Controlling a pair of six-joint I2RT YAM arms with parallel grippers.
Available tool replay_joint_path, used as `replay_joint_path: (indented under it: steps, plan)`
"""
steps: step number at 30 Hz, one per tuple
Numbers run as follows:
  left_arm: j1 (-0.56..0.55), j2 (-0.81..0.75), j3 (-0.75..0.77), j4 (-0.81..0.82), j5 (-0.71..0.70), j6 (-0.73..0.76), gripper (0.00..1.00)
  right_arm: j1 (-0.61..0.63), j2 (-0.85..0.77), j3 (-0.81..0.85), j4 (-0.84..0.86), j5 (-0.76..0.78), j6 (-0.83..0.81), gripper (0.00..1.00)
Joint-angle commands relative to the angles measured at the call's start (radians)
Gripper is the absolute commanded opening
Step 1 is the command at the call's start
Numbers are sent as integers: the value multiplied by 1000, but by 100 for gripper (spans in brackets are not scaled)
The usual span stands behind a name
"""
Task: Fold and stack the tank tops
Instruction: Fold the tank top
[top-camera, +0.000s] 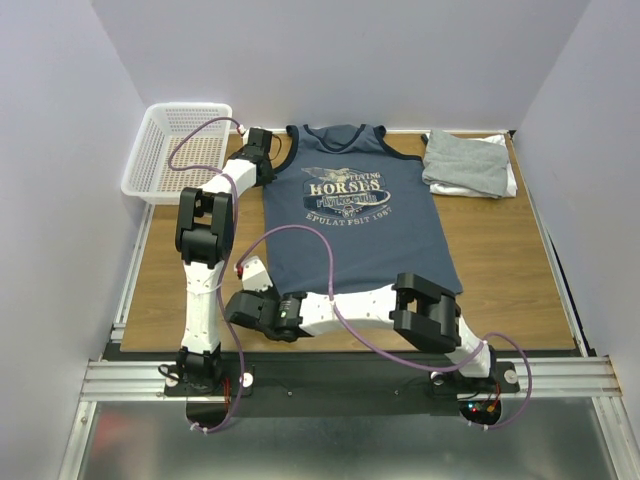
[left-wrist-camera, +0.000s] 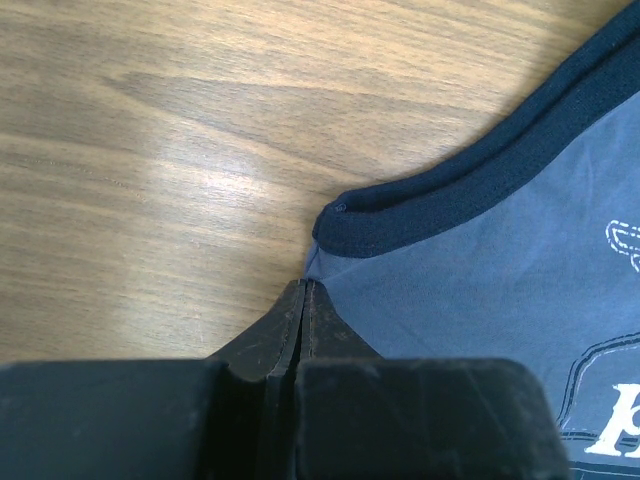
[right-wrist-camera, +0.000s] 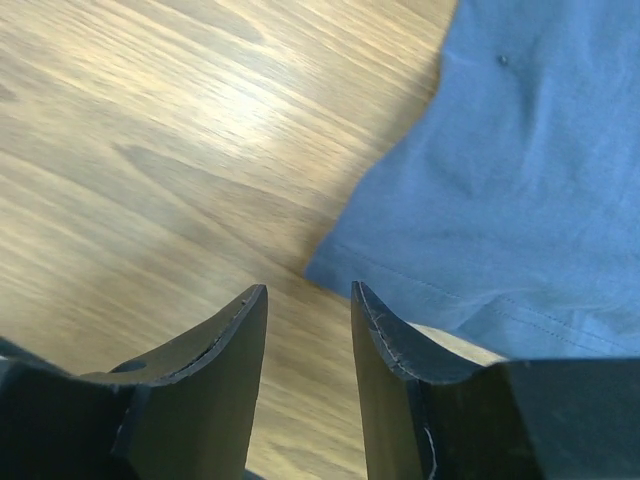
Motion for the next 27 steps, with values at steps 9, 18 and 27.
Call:
replay_joint_path:
  steps: [9, 18, 27]
  plan:
    - [19, -49, 26, 23, 3, 21, 5, 7, 90, 74, 23, 124, -29, 40]
    - [20, -57, 26, 26, 15, 20, 5, 7, 47, 20, 23, 90, -20, 18]
    - [19, -121, -92, 71, 55, -57, 2, 7, -232, -262, 71, -109, 3, 0]
